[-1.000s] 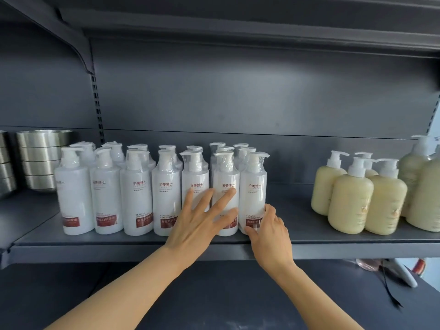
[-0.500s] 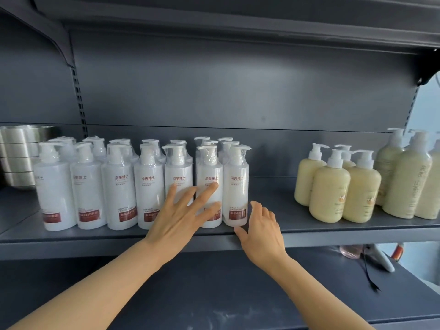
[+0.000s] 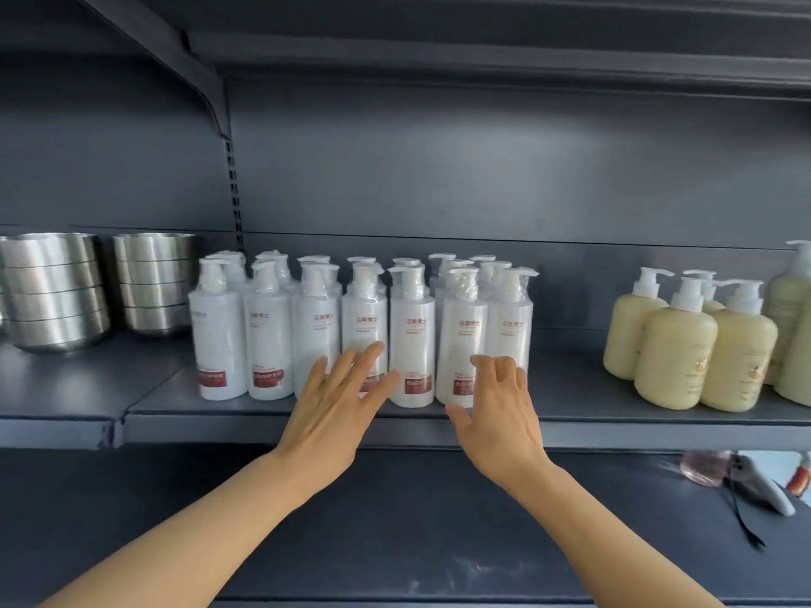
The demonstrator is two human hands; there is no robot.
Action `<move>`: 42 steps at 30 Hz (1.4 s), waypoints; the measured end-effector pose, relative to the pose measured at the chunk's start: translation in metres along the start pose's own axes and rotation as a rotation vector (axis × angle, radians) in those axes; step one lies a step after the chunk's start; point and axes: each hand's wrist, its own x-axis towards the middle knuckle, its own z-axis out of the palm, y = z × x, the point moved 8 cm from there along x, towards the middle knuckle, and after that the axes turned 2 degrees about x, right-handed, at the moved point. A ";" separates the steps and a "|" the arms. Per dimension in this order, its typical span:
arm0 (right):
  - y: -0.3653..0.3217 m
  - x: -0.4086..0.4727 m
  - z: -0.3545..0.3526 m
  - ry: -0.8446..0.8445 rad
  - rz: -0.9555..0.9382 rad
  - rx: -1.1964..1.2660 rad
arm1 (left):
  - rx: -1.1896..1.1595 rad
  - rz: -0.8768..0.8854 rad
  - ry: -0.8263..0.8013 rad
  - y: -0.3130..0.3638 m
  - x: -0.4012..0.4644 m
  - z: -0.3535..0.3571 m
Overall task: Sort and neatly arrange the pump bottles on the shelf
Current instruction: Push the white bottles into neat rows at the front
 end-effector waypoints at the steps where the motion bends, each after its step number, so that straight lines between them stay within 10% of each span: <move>1: -0.007 -0.001 0.005 -0.010 0.000 0.005 | -0.009 -0.009 -0.013 -0.008 -0.005 0.001; 12: -0.048 -0.011 0.049 -0.099 0.119 -0.020 | -0.125 -0.063 -0.232 -0.069 -0.049 0.008; 42: -0.095 0.028 0.080 0.041 0.102 -0.107 | -0.160 0.037 -0.162 -0.100 -0.046 0.025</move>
